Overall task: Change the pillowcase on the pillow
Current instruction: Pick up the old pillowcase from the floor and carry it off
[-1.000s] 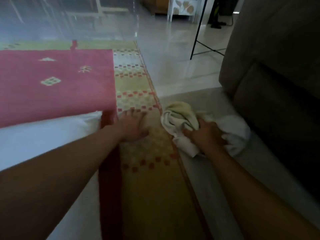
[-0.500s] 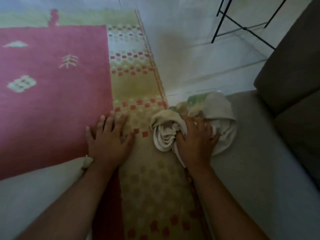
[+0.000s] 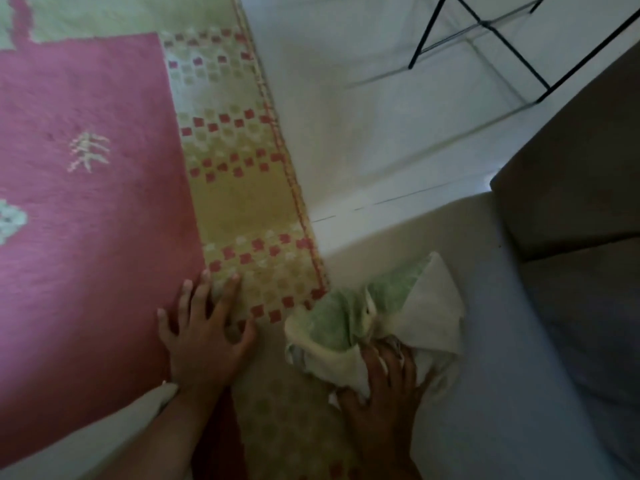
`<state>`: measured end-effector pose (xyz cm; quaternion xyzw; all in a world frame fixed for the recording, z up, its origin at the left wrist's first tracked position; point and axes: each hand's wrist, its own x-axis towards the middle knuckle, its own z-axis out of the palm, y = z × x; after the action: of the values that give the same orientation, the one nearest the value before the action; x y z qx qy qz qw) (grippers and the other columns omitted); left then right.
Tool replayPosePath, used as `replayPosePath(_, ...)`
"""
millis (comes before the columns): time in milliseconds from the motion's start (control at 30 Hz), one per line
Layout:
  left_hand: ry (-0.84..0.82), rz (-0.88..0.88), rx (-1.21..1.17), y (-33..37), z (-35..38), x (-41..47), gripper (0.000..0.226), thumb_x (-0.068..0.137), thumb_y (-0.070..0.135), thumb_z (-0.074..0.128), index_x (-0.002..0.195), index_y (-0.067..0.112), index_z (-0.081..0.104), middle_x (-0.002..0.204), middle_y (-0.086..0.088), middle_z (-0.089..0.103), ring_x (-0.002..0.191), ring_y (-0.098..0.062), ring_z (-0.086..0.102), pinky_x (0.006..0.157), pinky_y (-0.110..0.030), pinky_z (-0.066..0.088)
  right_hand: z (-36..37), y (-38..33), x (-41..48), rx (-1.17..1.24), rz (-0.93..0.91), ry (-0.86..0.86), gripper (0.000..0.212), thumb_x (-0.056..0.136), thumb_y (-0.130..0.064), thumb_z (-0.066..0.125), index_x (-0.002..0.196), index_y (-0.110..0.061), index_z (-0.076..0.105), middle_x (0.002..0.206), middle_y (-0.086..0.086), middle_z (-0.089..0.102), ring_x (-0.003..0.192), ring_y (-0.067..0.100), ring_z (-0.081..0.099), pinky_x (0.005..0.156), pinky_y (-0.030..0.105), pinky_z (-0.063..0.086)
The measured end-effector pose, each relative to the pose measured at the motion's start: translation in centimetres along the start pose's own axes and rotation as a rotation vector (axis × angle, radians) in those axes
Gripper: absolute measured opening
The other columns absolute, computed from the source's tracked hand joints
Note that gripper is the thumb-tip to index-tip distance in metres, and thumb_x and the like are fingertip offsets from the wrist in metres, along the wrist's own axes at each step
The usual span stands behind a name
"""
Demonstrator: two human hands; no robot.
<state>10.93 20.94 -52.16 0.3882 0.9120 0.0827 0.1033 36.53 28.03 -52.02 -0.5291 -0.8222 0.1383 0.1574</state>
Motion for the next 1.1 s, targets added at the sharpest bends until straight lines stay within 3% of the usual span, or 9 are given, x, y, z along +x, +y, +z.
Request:
replayPosePath(267, -0.038, 0.023, 0.035, 0.2, 0.1, -0.3, 0.078, 0.079, 0.061, 0.045, 0.153, 0.039, 0.034, 0.163, -0.008, 0.027, 0.151, -0.035, 0.019, 0.113, -0.072, 0.012, -0.2, -0.4, -0.2, 0.001, 0.033, -0.142, 0.066, 0.086, -0.074, 0.033, 0.128, -0.026, 0.051, 0.134, 0.012, 0.056, 0.131, 0.037, 0.046, 0.102, 0.067, 0.030)
replayPosePath(467, -0.068, 0.055, 0.077, 0.1, 0.1, 0.0, 0.081, 0.080, 0.063, 0.039, 0.156, 0.045, 0.017, 0.167, -0.007, 0.012, 0.153, -0.036, 0.006, 0.114, -0.072, 0.005, 0.9, 0.3, -0.7, 0.008, -0.018, -0.054, 0.073, 0.070, -0.062, 0.054, 0.135, -0.031, 0.041, 0.138, 0.011, 0.052, 0.135, 0.035, 0.041, 0.110, 0.062, 0.019)
replayPosePath(600, -0.118, 0.082, 0.100, 0.0, 0.0, 0.1, 0.078, 0.085, 0.072, 0.027, 0.154, 0.052, -0.001, 0.168, -0.004, -0.003, 0.154, -0.036, -0.005, 0.113, -0.071, -0.001, 1.0, 0.1, -0.6, 0.122, -0.013, -0.060, 0.072, 0.066, -0.054, 0.057, 0.132, -0.029, 0.040, 0.138, 0.012, 0.050, 0.133, 0.037, 0.041, 0.104, 0.068, 0.031)
replayPosePath(667, -0.303, 0.086, 0.132, -0.1, -1.4, 1.1, 0.071, 0.093, 0.067, 0.026, 0.155, 0.050, -0.006, 0.168, -0.002, -0.011, 0.153, -0.034, -0.010, 0.114, -0.069, -0.001, 0.1, -1.1, -0.5, 0.061, 0.028, -0.107, 0.073, 0.067, -0.049, 0.055, 0.136, -0.028, 0.039, 0.138, 0.016, 0.048, 0.130, 0.040, 0.042, 0.102, 0.066, 0.035)
replayPosePath(767, -0.653, 0.218, 0.389, 1.3, -7.6, 1.1, 0.072, 0.101, 0.042, 0.039, 0.157, 0.040, -0.006, 0.168, -0.006, -0.004, 0.154, -0.036, 0.001, 0.119, -0.062, 0.017, -3.9, -5.3, 3.1, -0.014, 0.133, -0.403, 0.074, 0.079, -0.031, 0.062, 0.147, -0.022, 0.037, 0.133, 0.023, 0.047, 0.121, 0.045, 0.049, 0.098, 0.053, 0.044)
replayPosePath(867, -0.784, 0.172, -0.139, 7.4, -18.9, -2.2, 0.079, 0.101, 0.031, 0.052, 0.160, 0.024, -0.001, 0.160, -0.015, 0.028, 0.142, -0.036, 0.037, 0.112, -0.043, 0.037, -13.0, -11.8, 7.2, 0.187, 0.160, -0.566, 0.067, 0.078, -0.038, 0.067, 0.140, -0.031, 0.044, 0.123, 0.013, 0.059, 0.112, 0.035, 0.061, 0.092, 0.041, 0.051)
replayPosePath(933, -0.733, 0.040, -0.637, 8.8, -27.7, -4.5, 0.068, 0.097, 0.026, 0.059, 0.154, 0.020, 0.023, 0.137, -0.005, 0.057, 0.110, -0.026, 0.062, 0.091, -0.035, 0.051, -21.6, -17.1, 9.3, 0.379, 0.174, -0.515, 0.061, 0.072, -0.032, 0.078, 0.127, -0.030, 0.055, 0.107, -0.004, 0.064, 0.103, 0.022, 0.065, 0.085, 0.030, 0.051)
replayPosePath(1033, -0.619, -0.009, -1.052, 8.7, -43.2, -6.0, 0.060, 0.083, 0.033, 0.063, 0.141, 0.031, 0.048, 0.127, 0.003, 0.067, 0.112, -0.016, 0.066, 0.094, -0.032, 0.054, -36.7, -25.6, 12.1, 0.515, 0.152, -0.570, 0.054, 0.073, -0.019, 0.083, 0.117, -0.034, 0.055, 0.096, -0.023, 0.060, 0.090, -0.001, 0.060, 0.073, 0.010, 0.044)
replayPosePath(1100, -0.578, 0.021, -1.151, 9.3, -54.3, -6.6, 0.052, 0.084, 0.038, 0.064, 0.134, 0.032, 0.053, 0.123, 0.013, 0.069, 0.115, -0.009, 0.064, 0.093, -0.024, 0.052, -47.3, -30.9, 14.4, 0.584, 0.097, -0.605, 0.056, 0.070, -0.022, 0.084, 0.116, -0.036, 0.055, 0.102, -0.020, 0.063, 0.096, 0.002, 0.062, 0.078, 0.018, 0.049)
